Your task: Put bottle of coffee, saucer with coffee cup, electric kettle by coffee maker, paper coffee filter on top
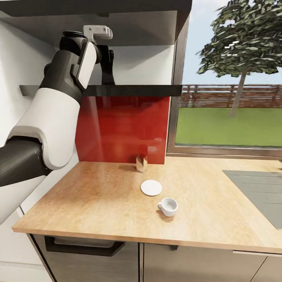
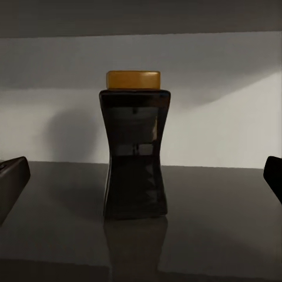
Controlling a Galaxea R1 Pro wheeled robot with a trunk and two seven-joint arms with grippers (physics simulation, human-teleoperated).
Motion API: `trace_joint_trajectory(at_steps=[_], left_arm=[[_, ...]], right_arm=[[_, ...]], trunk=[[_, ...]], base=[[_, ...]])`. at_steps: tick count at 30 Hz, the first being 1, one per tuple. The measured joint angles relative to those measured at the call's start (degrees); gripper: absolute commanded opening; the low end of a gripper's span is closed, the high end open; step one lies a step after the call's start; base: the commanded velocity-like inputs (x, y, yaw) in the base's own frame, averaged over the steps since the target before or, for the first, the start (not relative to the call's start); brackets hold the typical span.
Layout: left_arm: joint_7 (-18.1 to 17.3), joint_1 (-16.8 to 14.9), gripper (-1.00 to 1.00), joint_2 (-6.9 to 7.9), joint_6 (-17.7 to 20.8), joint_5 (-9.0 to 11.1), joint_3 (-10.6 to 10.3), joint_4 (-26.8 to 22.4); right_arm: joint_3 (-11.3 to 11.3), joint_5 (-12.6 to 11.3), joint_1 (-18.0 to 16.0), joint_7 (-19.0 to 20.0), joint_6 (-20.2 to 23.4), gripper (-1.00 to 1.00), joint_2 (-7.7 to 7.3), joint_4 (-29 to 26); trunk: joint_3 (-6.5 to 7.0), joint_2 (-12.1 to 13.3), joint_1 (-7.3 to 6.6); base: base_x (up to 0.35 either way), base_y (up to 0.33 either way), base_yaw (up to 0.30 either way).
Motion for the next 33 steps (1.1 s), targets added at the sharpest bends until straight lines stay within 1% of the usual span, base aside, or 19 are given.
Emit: trace_joint_trajectory(at_steps=[8, 11, 14, 15, 17, 19, 20, 22, 28, 33], left_arm=[[0.05, 0.02, 1.00, 0.00, -0.01, -0.02, 0.00, 0.04], [0.06, 0.03, 1.00, 0.00, -0.01, -0.04, 0.00, 0.06], [0.05, 0.03, 1.00, 0.00, 0.00, -0.02, 0.00, 0.08], [0.06, 0.03, 1.00, 0.00, 0.00, -0.03, 0.00, 0.06], [0.05, 0.03, 1.00, 0.01, 0.00, 0.00, 0.00, 0.02], [0.05, 0.03, 1.00, 0.00, 0.00, 0.00, 0.00, 0.00], [0.05, 0.03, 1.00, 0.00, 0.00, 0.00, 0.00, -0.05], [0.05, 0.03, 1.00, 0.01, -0.01, 0.01, 0.00, -0.14], [0.05, 0.01, 1.00, 0.01, -0.01, 0.01, 0.00, -0.37], [0.05, -0.01, 1.00, 0.01, -0.01, 0.01, 0.00, -0.54]], right_arm=[[0.01, 0.00, 0.00, 0.00, 0.00, 1.00, 0.00, 0.00], [0.03, 0.06, 0.08, 0.00, 0.00, 1.00, 0.00, 0.00], [0.05, 0.59, 0.96, 0.00, 0.00, 1.00, 0.00, 0.01], [0.05, 0.87, 1.27, 0.00, 0.00, 1.00, 0.02, 0.01], [0.07, 3.72, 3.08, 0.00, -0.03, 1.00, 0.08, 0.02], [0.06, 5.22, 3.67, 0.00, -0.06, 1.00, 0.21, 0.02], [0.07, 6.45, 4.23, 0.00, -0.09, 1.00, 0.50, 0.03], [0.06, 7.59, 4.94, 0.00, -0.17, 1.00, 0.84, 0.14], [0.05, 8.62, 5.82, 0.00, -0.19, 1.00, 1.18, 0.15], [0.05, 8.81, 5.95, 0.00, -0.19, 1.00, 1.22, 0.15]], trunk=[[0.00, 0.00, 0.00], [0.00, -0.01, -0.01], [0.00, -0.01, -0.01], [0.00, -0.01, 0.00], [0.00, 0.00, 0.00], [0.00, 0.00, 0.01], [0.00, 0.00, 0.01], [-0.02, -0.01, 0.00], [-0.02, -0.01, 0.00], [-0.02, -0.01, 0.00]], base=[[0.057, 0.031, 0.000], [0.212, 0.005, 0.000], [0.171, 0.002, 0.000], [0.069, 0.001, 0.000], [0.040, 0.000, 0.000], [0.023, 0.000, 0.000], [0.014, 0.000, 0.000], [0.022, 0.000, 0.000], [0.096, 0.000, 0.000], [0.035, 0.000, 0.000]])
